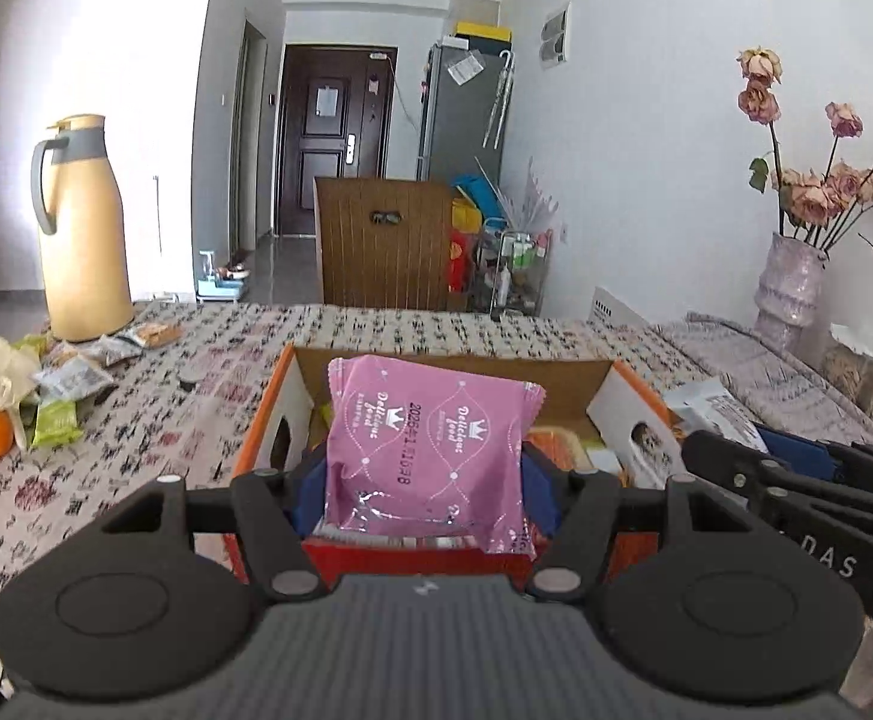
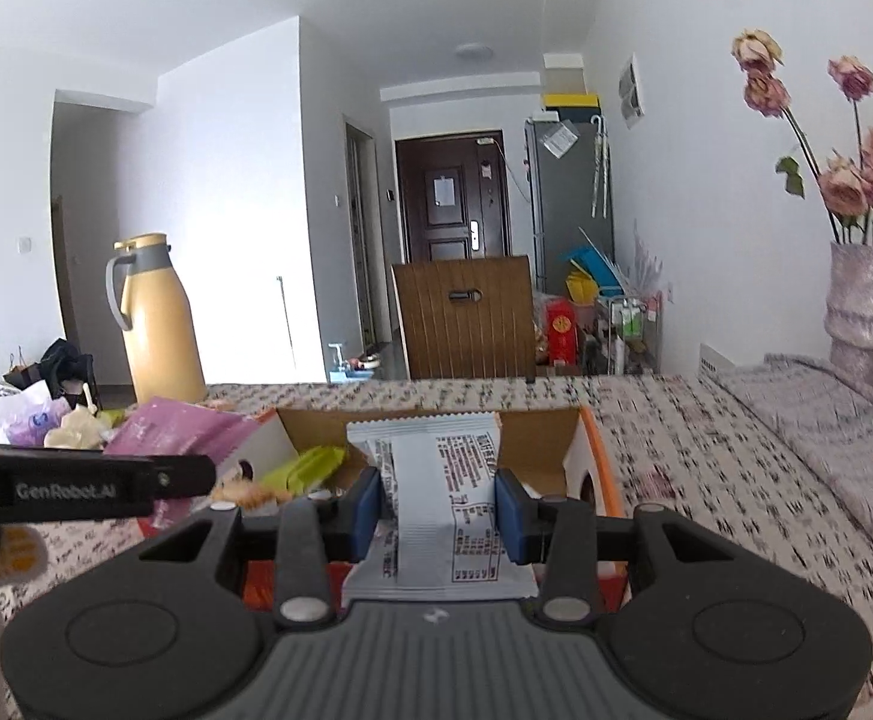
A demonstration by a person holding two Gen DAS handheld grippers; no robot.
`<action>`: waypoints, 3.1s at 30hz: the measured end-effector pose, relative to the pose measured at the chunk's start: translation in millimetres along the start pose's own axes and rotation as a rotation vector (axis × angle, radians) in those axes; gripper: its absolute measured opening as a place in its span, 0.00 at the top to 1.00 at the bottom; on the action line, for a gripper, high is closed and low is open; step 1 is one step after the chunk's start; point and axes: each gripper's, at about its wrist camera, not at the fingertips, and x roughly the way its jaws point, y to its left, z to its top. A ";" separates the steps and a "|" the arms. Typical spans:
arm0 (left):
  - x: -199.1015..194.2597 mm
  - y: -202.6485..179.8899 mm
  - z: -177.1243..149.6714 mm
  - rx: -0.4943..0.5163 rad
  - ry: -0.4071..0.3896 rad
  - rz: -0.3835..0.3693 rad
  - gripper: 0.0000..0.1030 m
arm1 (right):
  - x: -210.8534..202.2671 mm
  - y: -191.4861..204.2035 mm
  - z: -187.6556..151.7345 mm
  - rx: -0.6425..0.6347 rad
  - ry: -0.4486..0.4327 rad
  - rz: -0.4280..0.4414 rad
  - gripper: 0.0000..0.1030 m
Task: Organize snacks
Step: 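Carry the pink pack and white pack over the open box, then open the left tool to drop the pink pack into the box, then open the right tool to drop the white pack into the box, then move both tools back toward the snacks on the table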
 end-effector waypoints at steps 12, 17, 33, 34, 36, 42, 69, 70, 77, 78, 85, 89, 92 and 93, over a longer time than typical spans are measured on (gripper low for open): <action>34.9 -6.4 27.7 -0.002 -0.017 0.046 0.38 | 45.1 -4.0 24.8 -0.005 -0.022 0.005 0.62; 55.3 -6.4 30.4 -0.008 -0.003 0.063 0.38 | 66.7 -8.8 26.3 0.001 -0.007 -0.001 0.62; 98.4 11.2 7.3 -0.048 0.099 0.041 0.30 | 111.2 -19.6 -1.1 0.028 0.121 -0.009 0.59; 97.0 12.1 6.9 -0.050 0.092 0.045 0.26 | 111.7 -19.6 -2.1 0.028 0.125 -0.013 0.58; 93.1 13.7 7.5 -0.049 0.073 0.046 0.21 | 111.5 -19.8 -3.7 0.028 0.127 -0.019 0.55; 82.2 10.9 9.1 -0.044 0.028 0.075 0.00 | 108.0 -24.0 -4.3 0.042 0.116 -0.039 0.12; 38.6 11.1 17.7 -0.075 -0.012 0.102 0.00 | 60.6 -27.4 8.4 0.033 0.081 -0.096 0.00; 34.3 10.9 16.3 -0.077 -0.011 0.100 0.00 | 56.0 -26.7 7.8 0.033 0.081 -0.094 0.00; 1.6 14.2 4.0 -0.094 -0.016 0.083 0.00 | 18.0 -18.6 -1.1 0.029 0.080 -0.082 0.00; -3.3 14.9 1.9 -0.097 -0.018 0.082 0.00 | 12.9 -17.8 -3.2 0.029 0.081 -0.080 0.00; -33.5 20.7 -18.3 -0.119 -0.024 0.064 0.00 | -19.3 -11.4 -23.6 0.032 0.106 -0.065 0.00; -44.8 23.5 -30.4 -0.123 -0.010 0.053 0.00 | -32.3 -7.9 -36.8 0.028 0.128 -0.058 0.00; -52.8 25.0 -40.2 -0.126 0.000 0.051 0.00 | -41.9 -5.1 -45.5 0.027 0.140 -0.053 0.00; -55.3 25.1 -43.3 -0.122 0.004 0.052 0.00 | -44.7 -4.6 -48.1 0.027 0.143 -0.051 0.00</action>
